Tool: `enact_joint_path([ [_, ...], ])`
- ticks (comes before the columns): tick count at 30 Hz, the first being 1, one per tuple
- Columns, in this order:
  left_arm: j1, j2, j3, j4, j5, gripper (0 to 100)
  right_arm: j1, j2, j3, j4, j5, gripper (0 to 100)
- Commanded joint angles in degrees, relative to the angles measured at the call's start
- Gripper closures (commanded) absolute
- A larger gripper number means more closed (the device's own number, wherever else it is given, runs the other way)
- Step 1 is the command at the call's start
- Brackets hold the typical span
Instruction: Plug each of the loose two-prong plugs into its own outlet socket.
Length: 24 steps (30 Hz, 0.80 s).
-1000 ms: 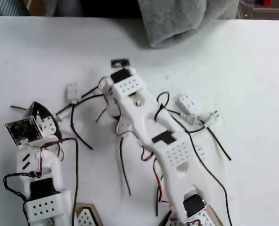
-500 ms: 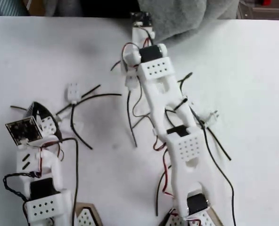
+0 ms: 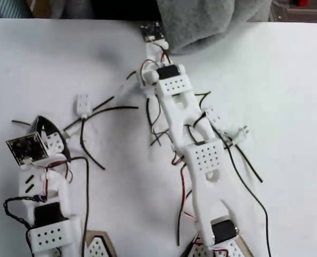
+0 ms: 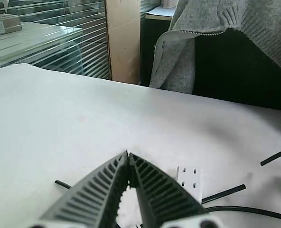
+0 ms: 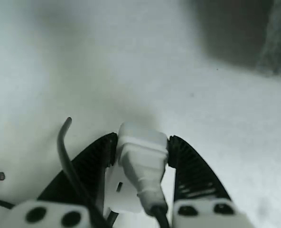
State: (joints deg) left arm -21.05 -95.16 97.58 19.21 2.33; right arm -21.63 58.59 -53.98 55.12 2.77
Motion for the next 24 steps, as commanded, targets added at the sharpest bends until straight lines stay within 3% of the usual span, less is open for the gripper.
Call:
enact_joint_path([
  [1, 0.84, -0.75, -0.26, 0.09, -0.35, 98, 0.92, 0.48, -2.64, -2.51, 3.25, 93.4],
  [4, 0.84, -0.75, -0.26, 0.09, -0.35, 98, 0.57, 1.36, -2.64, -3.03, 6.68, 85.9],
  [11, 0.84, -0.75, -0.26, 0.09, -0.35, 98, 0.22, -0.4, -4.84, 3.3, 12.48, 56.0],
  [22, 0.84, -0.75, -0.26, 0.09, -0.35, 98, 0.75, -8.13, -25.41, 33.01, 15.56, 54.0],
  [24, 0.84, -0.75, -0.26, 0.09, -0.35, 98, 1.1, -9.19, -28.48, 39.96, 19.08, 54.0],
])
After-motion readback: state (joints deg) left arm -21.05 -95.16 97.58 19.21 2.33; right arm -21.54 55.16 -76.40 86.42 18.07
